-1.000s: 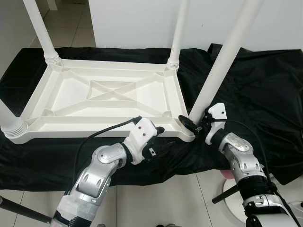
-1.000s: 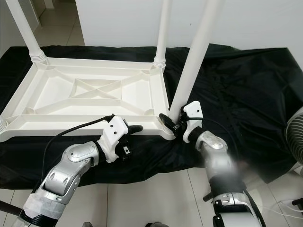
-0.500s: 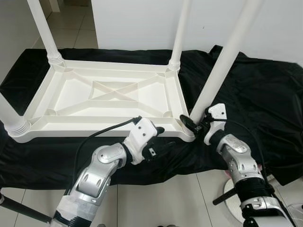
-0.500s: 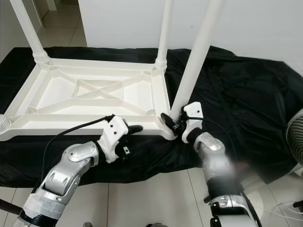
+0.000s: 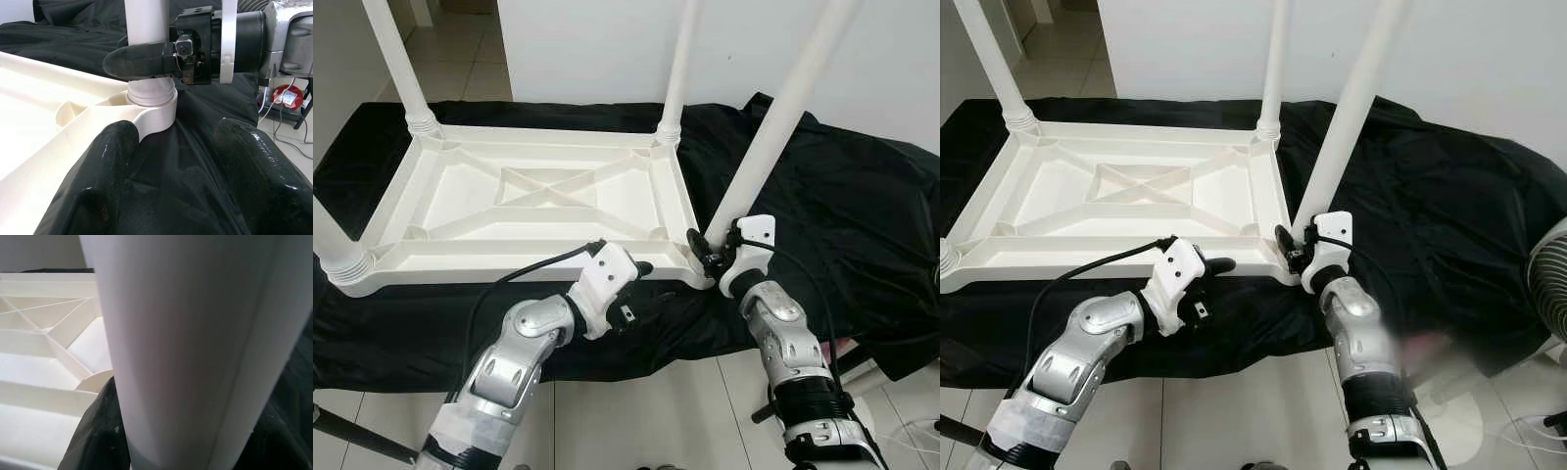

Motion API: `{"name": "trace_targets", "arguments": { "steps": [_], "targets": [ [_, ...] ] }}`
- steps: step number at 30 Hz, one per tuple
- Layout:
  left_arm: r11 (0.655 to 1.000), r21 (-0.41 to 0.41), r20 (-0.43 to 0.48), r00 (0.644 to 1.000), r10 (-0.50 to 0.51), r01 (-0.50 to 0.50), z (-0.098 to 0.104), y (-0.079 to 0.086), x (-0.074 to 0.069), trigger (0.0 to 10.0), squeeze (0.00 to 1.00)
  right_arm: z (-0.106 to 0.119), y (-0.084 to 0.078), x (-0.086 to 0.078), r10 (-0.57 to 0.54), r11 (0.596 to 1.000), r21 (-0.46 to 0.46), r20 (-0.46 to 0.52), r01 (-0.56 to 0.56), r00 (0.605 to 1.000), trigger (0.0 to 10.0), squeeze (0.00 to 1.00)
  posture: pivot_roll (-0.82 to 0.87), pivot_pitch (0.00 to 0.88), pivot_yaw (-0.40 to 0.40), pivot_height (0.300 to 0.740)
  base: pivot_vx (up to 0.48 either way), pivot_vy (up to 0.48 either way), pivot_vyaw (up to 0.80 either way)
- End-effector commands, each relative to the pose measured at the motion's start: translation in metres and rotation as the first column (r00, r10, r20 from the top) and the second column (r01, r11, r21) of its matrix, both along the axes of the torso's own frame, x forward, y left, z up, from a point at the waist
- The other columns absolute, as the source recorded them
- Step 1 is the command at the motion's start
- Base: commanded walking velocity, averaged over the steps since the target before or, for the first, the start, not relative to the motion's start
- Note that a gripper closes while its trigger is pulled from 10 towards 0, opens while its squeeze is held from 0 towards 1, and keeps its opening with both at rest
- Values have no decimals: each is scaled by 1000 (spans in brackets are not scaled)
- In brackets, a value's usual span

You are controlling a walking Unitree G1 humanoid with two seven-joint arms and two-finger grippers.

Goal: Building children table

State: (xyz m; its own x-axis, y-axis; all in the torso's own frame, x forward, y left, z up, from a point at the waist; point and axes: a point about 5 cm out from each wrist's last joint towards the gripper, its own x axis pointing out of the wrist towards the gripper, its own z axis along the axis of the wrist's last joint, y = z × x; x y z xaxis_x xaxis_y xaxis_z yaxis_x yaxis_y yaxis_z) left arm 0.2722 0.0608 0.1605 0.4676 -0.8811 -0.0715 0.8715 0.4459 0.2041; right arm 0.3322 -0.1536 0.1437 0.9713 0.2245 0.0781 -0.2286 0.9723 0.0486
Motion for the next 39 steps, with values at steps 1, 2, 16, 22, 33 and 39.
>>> {"name": "trace_targets", "arguments": {
  "steps": [1,2,16,22,33,39],
  "targets": [
    [998,11,-3,998,57,-57,-3,1,3,10000,0,-15,-8,-3,-90,994,46,-81,94,993,10000,0,-57,75,-49,740,0,0,0],
    [998,13,-4,998,57,-57,-4,1,2,10000,0,-15,-6,-4,-130,989,53,-82,135,988,10000,0,-61,78,-51,740,0,0,0],
    [997,9,-4,998,70,-70,-5,1,5,10000,0,-9,23,-18,-290,947,124,-59,295,955,10000,0,-79,87,-73,740,0,0,0],
    [997,2,-2,997,75,-75,-5,-1,5,10000,0,-2,9,-21,-262,958,123,-3,260,965,10000,1000,-82,79,-87,740,0,0,0],
    [990,-24,25,990,137,-137,-1,3,13,10000,0,-5,6,-42,-155,981,128,48,148,987,10000,0,-61,65,-106,740,0,0,0],
    [979,-33,47,978,202,-201,4,14,19,10000,0,-9,4,-49,-112,987,123,56,105,992,10000,0,-44,73,-106,740,0,0,0]
  ]
}}
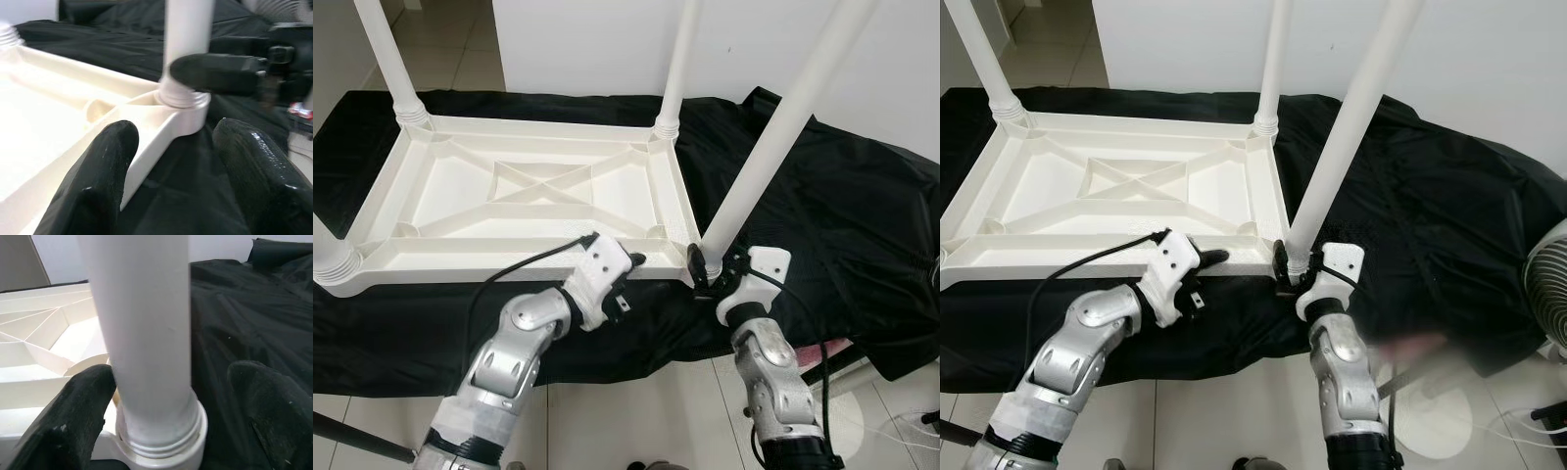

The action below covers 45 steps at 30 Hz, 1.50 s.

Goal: Building children table

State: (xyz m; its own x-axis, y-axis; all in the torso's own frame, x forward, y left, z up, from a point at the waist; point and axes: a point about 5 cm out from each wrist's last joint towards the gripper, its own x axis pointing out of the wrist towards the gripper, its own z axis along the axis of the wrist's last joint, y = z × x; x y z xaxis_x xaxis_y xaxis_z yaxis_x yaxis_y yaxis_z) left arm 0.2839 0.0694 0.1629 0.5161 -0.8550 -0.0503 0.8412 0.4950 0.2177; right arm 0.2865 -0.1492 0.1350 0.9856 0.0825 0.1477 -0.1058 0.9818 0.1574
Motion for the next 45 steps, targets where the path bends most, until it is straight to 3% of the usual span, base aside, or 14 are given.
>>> {"name": "trace_targets", "arguments": {
  "steps": [1,8,11,14,16,27,37,38,39,45],
  "targets": [
    [988,-20,27,987,157,-156,2,7,8,10000,0,-1,0,-4,31,1000,-5,13,-31,999,10000,0,-44,73,-106,740,0,0,0],
    [982,7,40,981,190,-191,1,17,13,10000,0,-1,2,-11,69,998,-7,32,-69,997,10000,0,-46,83,-86,740,0,0,0],
    [968,86,42,972,232,-235,-4,29,24,10000,0,-3,1,-20,82,997,-12,37,-82,996,10000,0,-71,92,-58,740,0,0,0],
    [963,108,41,969,244,-247,-6,32,27,10000,0,-2,1,-22,86,996,-11,39,-85,996,10000,0,-71,92,-58,740,0,0,0],
    [949,179,46,966,255,-259,-11,40,34,10000,0,-4,0,-26,87,996,-17,40,-87,995,10000,0,-85,89,-28,740,0,0,0],
    [884,352,2,944,329,-308,-24,65,51,10000,0,-10,-1,-30,80,997,-4,41,-80,996,10000,0,-73,91,28,740,0,0,0],
    [852,403,-12,928,371,-335,-27,77,62,9882,0,-13,-2,-33,66,998,-8,32,-66,997,10000,0,-83,95,41,740,0,0,0],
    [850,397,-26,922,387,-346,-27,79,64,549,0,-12,-3,-32,60,998,-7,34,-60,998,10000,0,-85,92,42,740,0,0,0],
    [851,390,-31,918,395,-352,-26,81,65,0,0,-12,-3,-31,57,998,-6,36,-56,998,10000,0,-85,91,43,740,0,0,0],
    [855,368,-28,914,404,-366,-23,80,68,0,0,-11,-5,-27,52,999,-9,42,-52,998,10000,0,-81,87,39,740,0,0,0]
  ]
}}
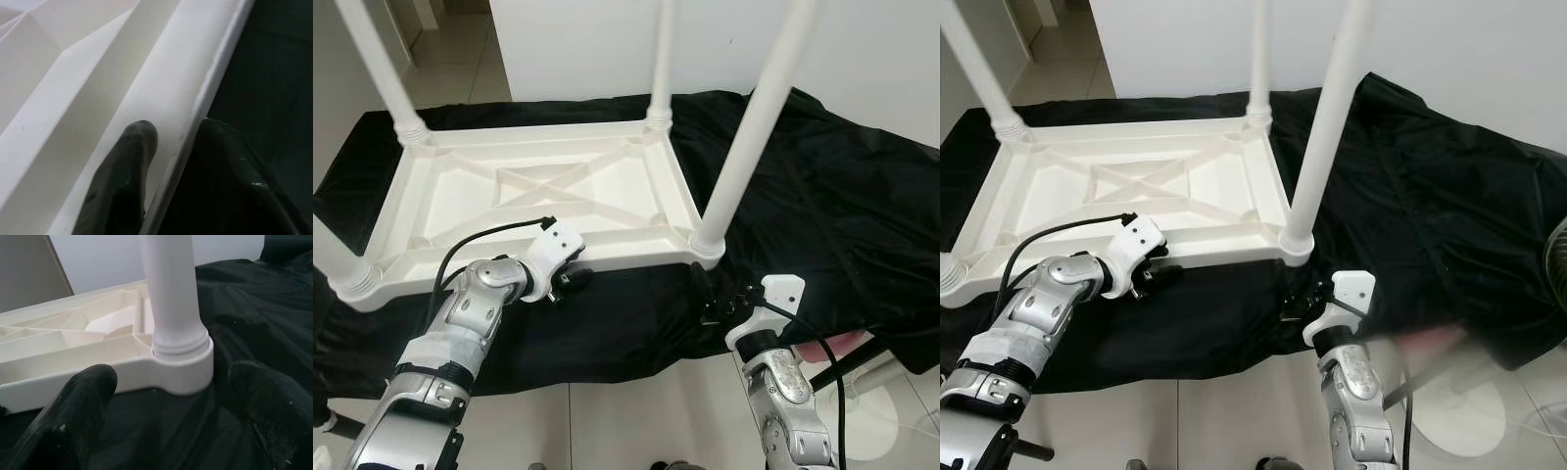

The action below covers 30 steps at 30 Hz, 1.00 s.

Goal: Building children table

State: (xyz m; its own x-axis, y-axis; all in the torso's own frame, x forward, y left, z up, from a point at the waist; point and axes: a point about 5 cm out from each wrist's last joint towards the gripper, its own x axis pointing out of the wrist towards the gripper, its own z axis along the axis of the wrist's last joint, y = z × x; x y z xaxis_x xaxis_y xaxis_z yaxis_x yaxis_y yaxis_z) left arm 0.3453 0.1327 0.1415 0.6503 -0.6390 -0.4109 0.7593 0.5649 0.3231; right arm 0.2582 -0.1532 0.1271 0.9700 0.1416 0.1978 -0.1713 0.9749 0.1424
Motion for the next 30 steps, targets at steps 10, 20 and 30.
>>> {"name": "trace_targets", "arguments": {
  "steps": [10,20,30],
  "targets": [
    [997,-53,106,992,69,-64,2,-31,4,10000,0,-4,3,5,2,1000,-2,-13,-2,1000,10000,0,-77,81,23,740,0,0,0],
    [980,-198,100,995,-10,30,10,-70,-3,10000,1000,-3,4,9,10,1000,-9,-11,-10,1000,10000,0,-82,76,15,740,0,0,0],
    [969,-244,210,978,7,46,34,-51,-1,10000,0,-5,4,9,6,1000,-14,-16,-6,1000,10000,0,-83,80,10,740,0,0,0]
  ]
}}
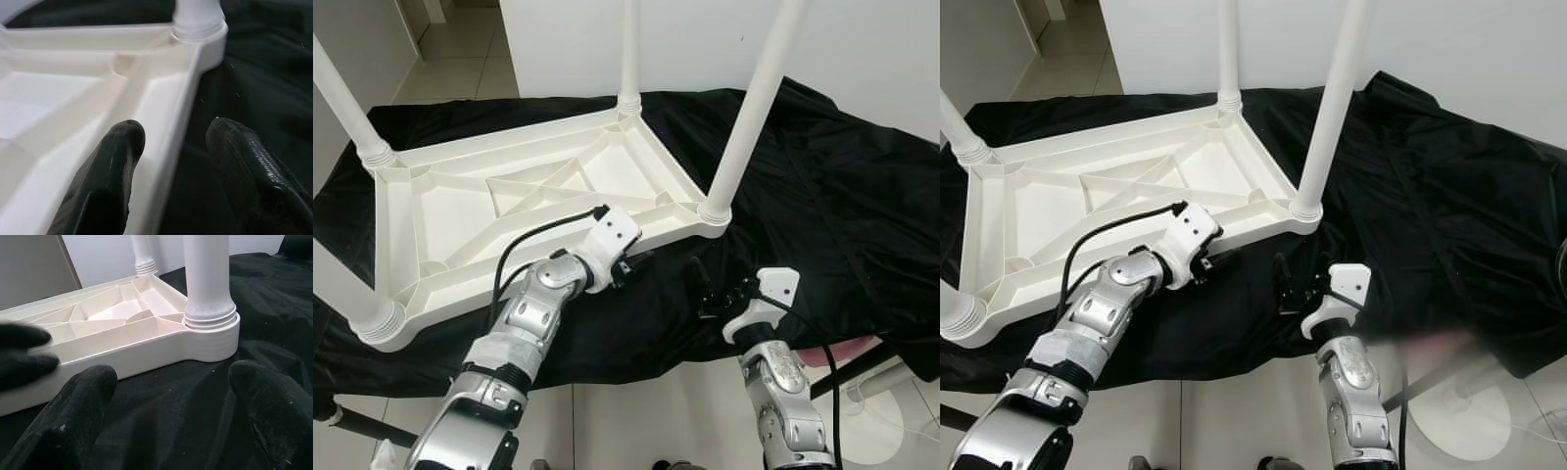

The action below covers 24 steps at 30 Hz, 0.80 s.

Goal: Building children table

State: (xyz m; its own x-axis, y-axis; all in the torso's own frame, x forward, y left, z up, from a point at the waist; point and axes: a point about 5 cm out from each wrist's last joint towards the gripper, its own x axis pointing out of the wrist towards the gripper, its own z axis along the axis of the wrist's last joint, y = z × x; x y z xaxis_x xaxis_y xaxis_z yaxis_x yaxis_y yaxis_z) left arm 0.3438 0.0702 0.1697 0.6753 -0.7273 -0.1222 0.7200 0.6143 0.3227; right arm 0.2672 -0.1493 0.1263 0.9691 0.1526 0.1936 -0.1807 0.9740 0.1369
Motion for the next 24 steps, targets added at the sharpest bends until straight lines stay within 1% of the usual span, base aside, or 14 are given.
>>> {"name": "trace_targets", "arguments": {
  "steps": [1,4,5,6,8,9,11,12,14,15,17,18,20,24],
  "targets": [
    [1000,-16,21,1000,18,-18,6,11,1,10000,0,-4,0,0,-4,1000,-8,-12,4,1000,10000,0,-83,80,10,740,0,0,0],
    [1000,-12,31,999,22,-22,7,16,0,10000,0,-4,0,0,-5,1000,-8,-13,4,1000,10000,0,-78,82,6,740,0,0,0],
    [1000,-7,29,1000,2,-2,7,25,-4,10000,0,-5,0,-1,-1,1000,-9,-17,1,1000,10000,0,-74,82,4,740,0,0,0],
    [1000,-7,29,1000,2,-2,7,25,-4,10000,0,-5,0,-1,-1,1000,-9,-17,1,1000,10000,0,-74,82,4,740,0,0,0],
    [999,5,0,999,-49,49,4,40,-15,10000,0,-8,0,-1,6,1000,-14,-26,-6,1000,10000,0,-64,82,-3,740,0,0,0],
    [999,5,0,999,-49,49,4,40,-15,10000,0,-8,0,-1,6,1000,-14,-26,-6,1000,10000,0,-64,82,-3,740,0,0,0],
    [994,42,-26,995,-99,100,-2,53,-26,10000,0,-8,1,1,18,1000,-19,-30,-18,999,10000,0,-56,83,-9,740,0,0,0],
    [994,42,-26,995,-99,100,-2,53,-26,10000,0,-8,1,1,18,1000,-19,-30,-18,999,10000,0,-56,83,-9,740,0,0,0],
    [992,52,-66,991,-115,119,-8,62,-31,10000,0,-9,2,2,25,999,-23,-32,-25,999,10000,0,-52,82,-10,740,0,0,0],
    [992,52,-66,991,-115,119,-8,62,-31,10000,0,-9,2,2,25,999,-23,-32,-25,999,10000,0,-52,82,-10,740,0,0,0],
    [988,76,-96,987,-127,134,-12,71,-36,10000,0,-10,2,2,30,999,-26,-36,-31,999,10000,0,-45,82,-15,740,0,0,0],
    [988,76,-96,987,-127,134,-12,71,-36,10000,0,-10,2,2,30,999,-26,-36,-31,999,10000,0,-45,82,-15,740,0,0,0],
    [989,102,-126,988,-92,105,-17,82,-36,10000,0,-10,2,3,34,999,-29,-38,-35,999,10000,0,-45,82,-13,740,0,0,0],
    [978,208,-149,989,19,13,-28,101,-30,10000,0,-11,2,3,34,999,-29,-40,-35,999,10000,0,-46,81,-11,740,0,0,0]
  ]
}}
